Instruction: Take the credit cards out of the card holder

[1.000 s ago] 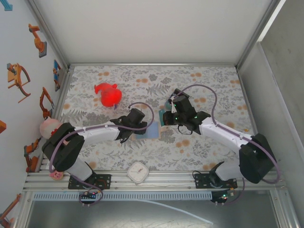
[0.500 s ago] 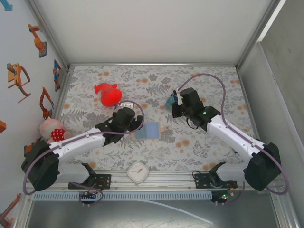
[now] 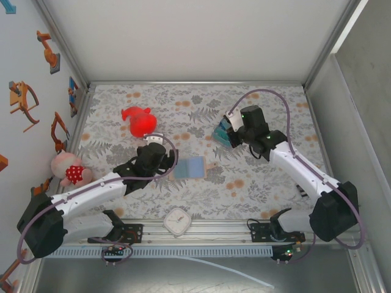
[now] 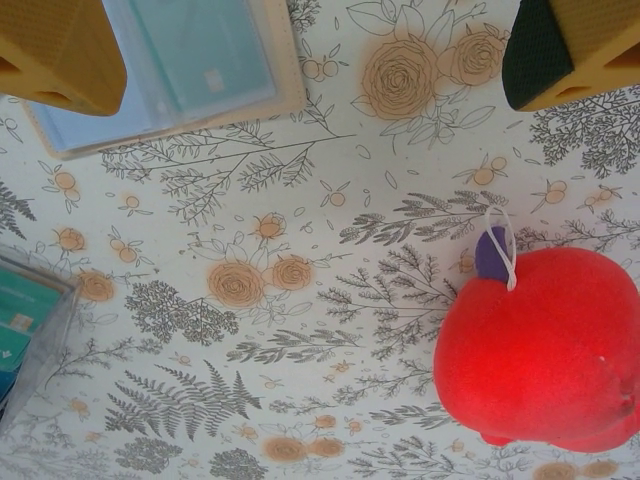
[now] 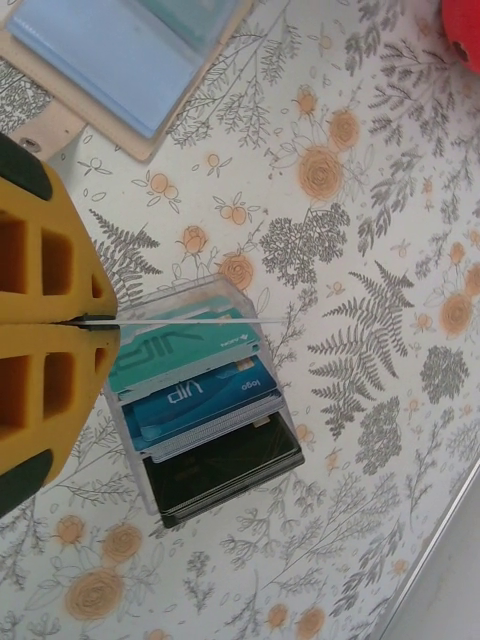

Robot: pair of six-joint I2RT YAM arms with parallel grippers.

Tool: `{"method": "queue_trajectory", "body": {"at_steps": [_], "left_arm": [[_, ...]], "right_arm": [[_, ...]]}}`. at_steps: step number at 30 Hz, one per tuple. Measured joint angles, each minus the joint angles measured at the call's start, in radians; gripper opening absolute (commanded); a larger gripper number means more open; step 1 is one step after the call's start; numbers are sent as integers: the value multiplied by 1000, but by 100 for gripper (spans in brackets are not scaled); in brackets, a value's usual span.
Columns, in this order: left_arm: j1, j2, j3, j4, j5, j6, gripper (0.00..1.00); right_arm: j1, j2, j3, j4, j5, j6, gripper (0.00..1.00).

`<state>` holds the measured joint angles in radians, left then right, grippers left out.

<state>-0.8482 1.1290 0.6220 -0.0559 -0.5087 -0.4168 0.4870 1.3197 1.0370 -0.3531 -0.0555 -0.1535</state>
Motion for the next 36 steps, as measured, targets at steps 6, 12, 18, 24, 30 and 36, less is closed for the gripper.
{"method": "queue_trajectory", "body": {"at_steps": [6, 12, 18, 24, 30, 36], "left_arm": [[6, 0, -14, -1, -8, -5, 97], [12, 0, -14, 0, -8, -8, 97], [24, 0, -15, 0, -8, -15, 97], [38, 0, -15, 0, -7, -16, 97], [52, 0, -15, 0, -6, -16, 97], [61, 0, -15, -1, 2, -23, 97]], "right_arm": [[-26, 124, 80, -33, -60, -89, 0], [-61, 278, 157, -81, -79, -147, 0], [-86, 390, 226, -114, -91, -188, 0], [-93, 472, 277, -130, -95, -219, 0], [-98, 513, 286, -146, -120, -245, 0], [-101, 536, 299, -180, -139, -264, 27]]}}
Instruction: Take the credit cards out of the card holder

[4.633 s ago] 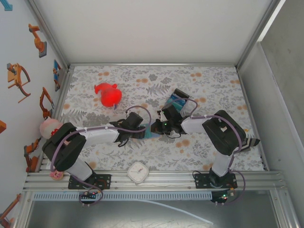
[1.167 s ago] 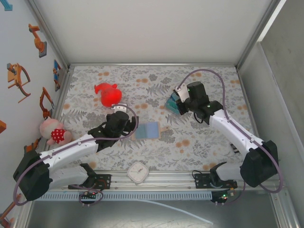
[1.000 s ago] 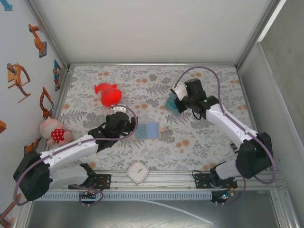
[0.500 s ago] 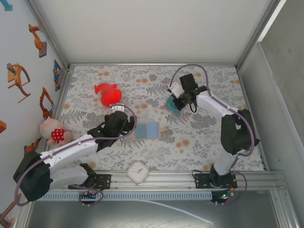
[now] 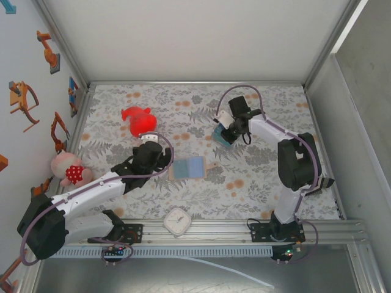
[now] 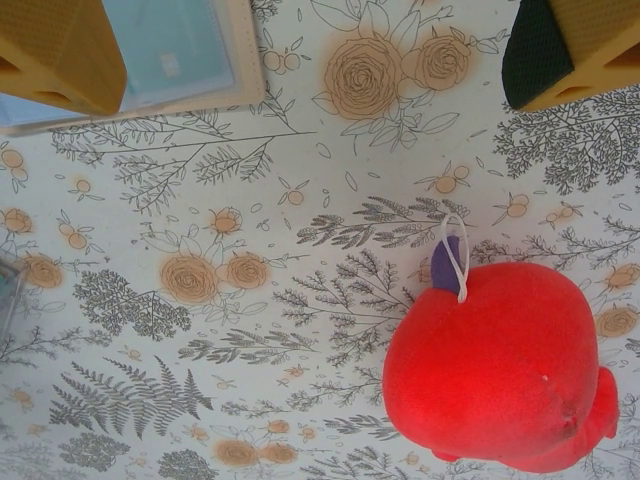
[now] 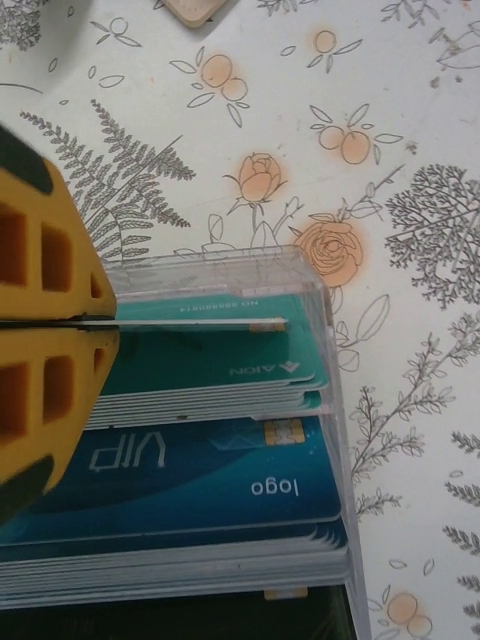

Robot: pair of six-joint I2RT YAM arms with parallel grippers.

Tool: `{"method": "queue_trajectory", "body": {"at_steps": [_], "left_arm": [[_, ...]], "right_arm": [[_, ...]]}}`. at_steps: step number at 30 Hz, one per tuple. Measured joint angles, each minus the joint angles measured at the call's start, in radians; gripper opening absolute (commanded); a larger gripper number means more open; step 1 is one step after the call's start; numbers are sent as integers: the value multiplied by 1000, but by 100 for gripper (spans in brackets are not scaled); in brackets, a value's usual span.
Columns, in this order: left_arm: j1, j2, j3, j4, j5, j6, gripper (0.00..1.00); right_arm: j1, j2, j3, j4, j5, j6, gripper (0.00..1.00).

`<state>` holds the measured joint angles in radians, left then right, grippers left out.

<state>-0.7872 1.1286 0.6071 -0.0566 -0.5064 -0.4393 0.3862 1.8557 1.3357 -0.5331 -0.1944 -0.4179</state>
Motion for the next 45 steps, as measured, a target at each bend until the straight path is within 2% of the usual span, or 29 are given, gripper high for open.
{"method": "queue_trajectory", "body": {"at_steps": [2, 9, 18, 22, 27, 34, 39, 45], "left_arm": [[3, 0, 0, 0, 3, 0, 97], [9, -2, 0, -1, 6, -10, 97], [63, -39, -26, -12, -3, -85, 97], [83, -49, -38, -26, -23, -133, 97], [101, -60, -43, -60, -72, -212, 97], [112, -102, -69, -143, -161, -336, 97], [115, -155, -97, -208, -213, -404, 97], [115, -232, -106, -294, -278, -473, 97]], "right_arm": [[0, 10, 11, -10, -2, -2, 32], [-1, -12, 18, -39, -3, 23, 34], [16, -249, -23, -24, 66, 226, 35], [97, -327, -74, -23, 135, 350, 35], [269, -336, -144, -6, 197, 496, 36], [483, -248, -150, 46, 242, 682, 42], [567, -79, -72, 52, 248, 772, 52], [623, 75, 51, 49, 238, 812, 54]]}}
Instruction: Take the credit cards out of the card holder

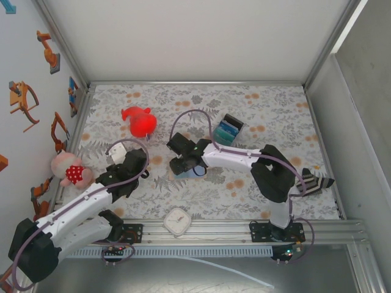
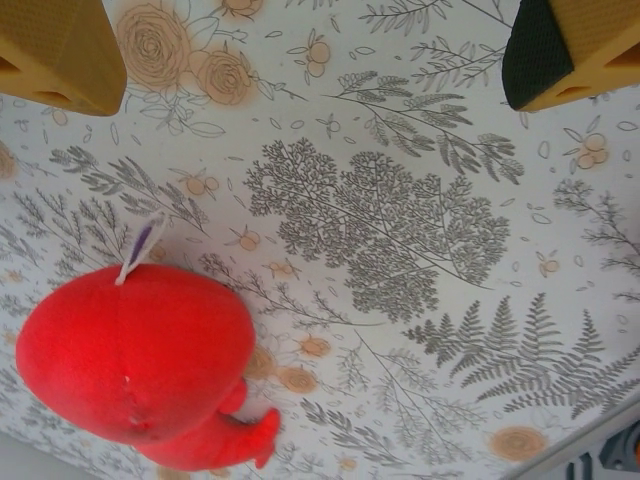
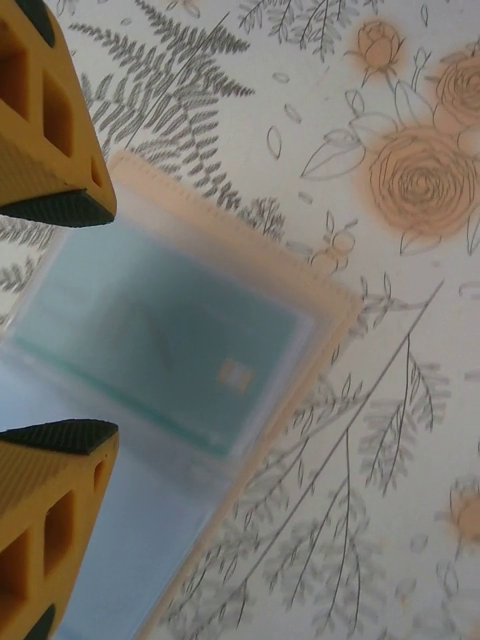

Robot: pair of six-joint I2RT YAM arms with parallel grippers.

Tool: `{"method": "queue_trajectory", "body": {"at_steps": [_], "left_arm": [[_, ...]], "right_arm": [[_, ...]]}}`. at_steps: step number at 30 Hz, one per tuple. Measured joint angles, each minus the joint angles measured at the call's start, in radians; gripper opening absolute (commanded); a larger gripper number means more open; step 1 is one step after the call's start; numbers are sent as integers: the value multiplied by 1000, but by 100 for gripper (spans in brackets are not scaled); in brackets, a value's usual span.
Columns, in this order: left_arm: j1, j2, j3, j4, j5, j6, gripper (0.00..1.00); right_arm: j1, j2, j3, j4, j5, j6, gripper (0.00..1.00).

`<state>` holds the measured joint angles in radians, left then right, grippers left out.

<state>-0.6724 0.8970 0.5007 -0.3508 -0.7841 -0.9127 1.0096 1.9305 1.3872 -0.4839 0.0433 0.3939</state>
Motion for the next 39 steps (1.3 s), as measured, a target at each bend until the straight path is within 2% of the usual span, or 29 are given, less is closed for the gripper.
{"method": "queue_trajectory", "body": {"at_steps": [10, 25, 31, 39], "left_arm": [[0, -111, -33, -78, -67, -58, 97], [0, -125, -34, -114, -86, -71, 97], [0, -125, -34, -114, -87, -71, 97], [0, -138, -34, -125, -87, -71, 97]], "right_arm": [[28, 109, 88, -49, 7, 3, 54], [35, 138, 77, -77, 13, 31, 50], [35, 137, 66, -63, 32, 36, 40], [34, 129, 49, -31, 37, 41, 17]]}}
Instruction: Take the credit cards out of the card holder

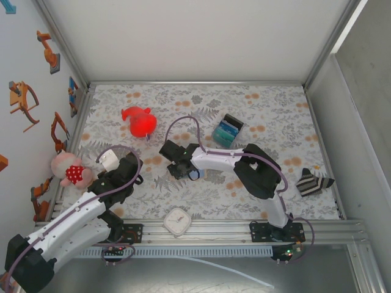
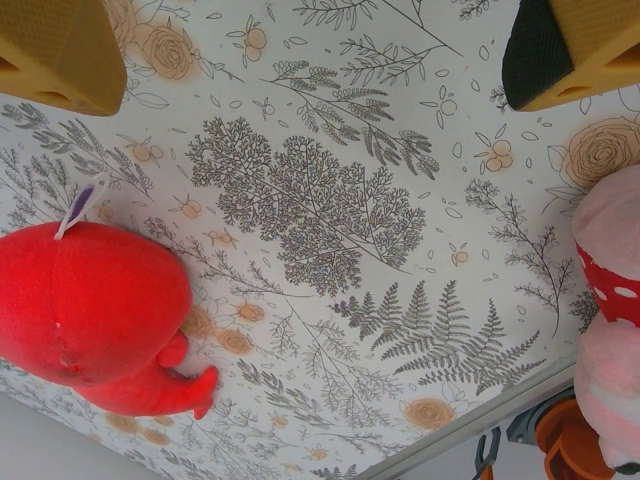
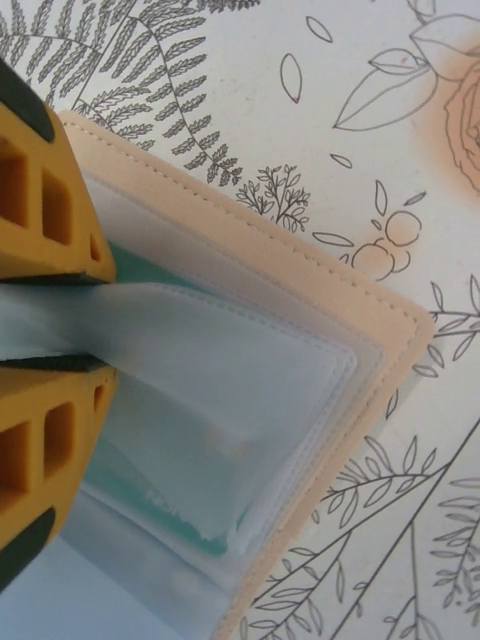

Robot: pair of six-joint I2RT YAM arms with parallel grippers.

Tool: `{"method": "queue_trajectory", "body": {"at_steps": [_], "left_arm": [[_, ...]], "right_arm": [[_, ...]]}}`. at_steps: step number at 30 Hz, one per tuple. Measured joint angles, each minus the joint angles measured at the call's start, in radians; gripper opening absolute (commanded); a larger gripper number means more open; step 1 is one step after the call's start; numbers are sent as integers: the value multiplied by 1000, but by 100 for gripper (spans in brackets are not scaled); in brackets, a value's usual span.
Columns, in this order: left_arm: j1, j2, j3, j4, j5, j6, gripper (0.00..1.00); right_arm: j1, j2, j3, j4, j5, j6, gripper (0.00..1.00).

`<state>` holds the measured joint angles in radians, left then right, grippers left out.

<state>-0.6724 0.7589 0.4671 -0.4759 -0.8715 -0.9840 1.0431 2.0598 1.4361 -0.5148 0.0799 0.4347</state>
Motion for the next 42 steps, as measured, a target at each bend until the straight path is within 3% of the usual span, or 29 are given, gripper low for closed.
{"method": "queue_trajectory", "body": {"at_steps": [7, 12, 23, 34, 42], "left_arm": [[0, -14, 0, -12, 0, -4, 97], [0, -15, 0, -9, 0, 13, 97], [0, 32, 16, 75, 67, 151, 97], [-2, 157, 84, 214, 256, 315, 97], [-82, 301, 130, 267, 298, 372, 97]], "right_arm": [[-11, -14, -13, 14, 9, 5, 6], [-15, -26, -17, 14, 27, 11, 5], [-25, -109, -59, 14, 75, 37, 7], [-53, -161, -132, 18, 98, 86, 16], [-92, -217, -207, 38, 101, 119, 19]]}}
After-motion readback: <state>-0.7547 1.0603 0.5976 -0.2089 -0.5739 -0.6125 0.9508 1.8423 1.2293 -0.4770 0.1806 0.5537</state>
